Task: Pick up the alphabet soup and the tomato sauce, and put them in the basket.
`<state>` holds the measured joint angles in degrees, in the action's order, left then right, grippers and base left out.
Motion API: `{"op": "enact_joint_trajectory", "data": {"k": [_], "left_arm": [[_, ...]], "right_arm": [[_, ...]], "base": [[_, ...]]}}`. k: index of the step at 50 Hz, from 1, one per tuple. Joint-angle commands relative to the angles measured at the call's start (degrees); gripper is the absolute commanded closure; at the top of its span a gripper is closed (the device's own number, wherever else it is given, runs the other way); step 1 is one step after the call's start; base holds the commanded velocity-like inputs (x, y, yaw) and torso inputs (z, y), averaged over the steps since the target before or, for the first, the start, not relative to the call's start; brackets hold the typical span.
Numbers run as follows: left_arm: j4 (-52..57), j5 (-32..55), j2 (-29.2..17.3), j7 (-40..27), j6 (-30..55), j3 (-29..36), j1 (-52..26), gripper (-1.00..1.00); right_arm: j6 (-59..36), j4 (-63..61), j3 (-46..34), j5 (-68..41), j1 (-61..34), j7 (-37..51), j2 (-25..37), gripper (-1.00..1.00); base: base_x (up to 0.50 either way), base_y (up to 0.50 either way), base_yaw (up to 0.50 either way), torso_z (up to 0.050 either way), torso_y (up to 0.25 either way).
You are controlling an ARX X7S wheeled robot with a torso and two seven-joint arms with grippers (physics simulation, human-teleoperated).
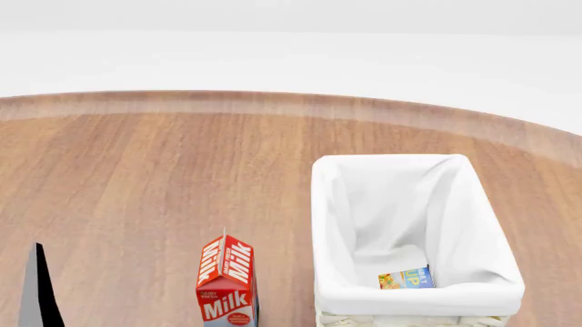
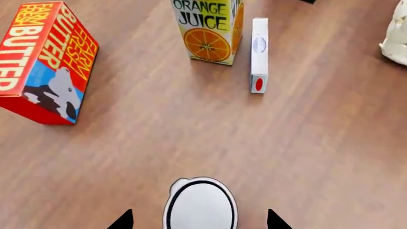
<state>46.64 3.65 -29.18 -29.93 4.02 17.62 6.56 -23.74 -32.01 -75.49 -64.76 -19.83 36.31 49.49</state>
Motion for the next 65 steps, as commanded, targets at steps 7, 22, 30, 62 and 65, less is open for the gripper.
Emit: {"op": "enact_joint_trajectory", "data": {"k": [7, 22, 30, 62, 65], "left_arm": [[-0.41, -0.02, -0.15, -0.27, -0.65, 0.05, 0.28, -1.0], [-1.06, 0.37, -0.3, -0.33, -1.28, -0.04, 0.24, -1.0], [-0.9, 0.23, -0.33, -0.42, -1.03, 0.09, 0.2, -1.0], [-1.49, 0.47, -0.6, -0.7, -1.85, 0.2, 0.42, -1.0], [-1.9, 0.14, -0.54, -0.73, -2.03, 0.46, 0.47, -1.0]], "right_arm": [[1.74, 5.18, -0.52, 1.42, 1.29, -3.19, -2.41, -1.0], [4.99, 14.32, -0.65, 3.23, 3.21, -7.88, -5.68, -1.0], [4.82, 15.17, -0.62, 2.64, 3.25, -8.19, -6.11, -1.0], [7.09, 22.8, -0.97, 4.1, 4.71, -12.17, -9.74, -1.0], [7.51, 22.59, -1.01, 4.59, 4.9, -12.17, -9.62, -1.0]], "base": [[0.0, 0.0, 0.0, 0.0, 0.0], [0.0, 0.0, 0.0, 0.0, 0.0], [0.0, 0.0, 0.0, 0.0, 0.0], [0.0, 0.0, 0.0, 0.0, 0.0], [0.0, 0.0, 0.0, 0.0, 0.0]]}}
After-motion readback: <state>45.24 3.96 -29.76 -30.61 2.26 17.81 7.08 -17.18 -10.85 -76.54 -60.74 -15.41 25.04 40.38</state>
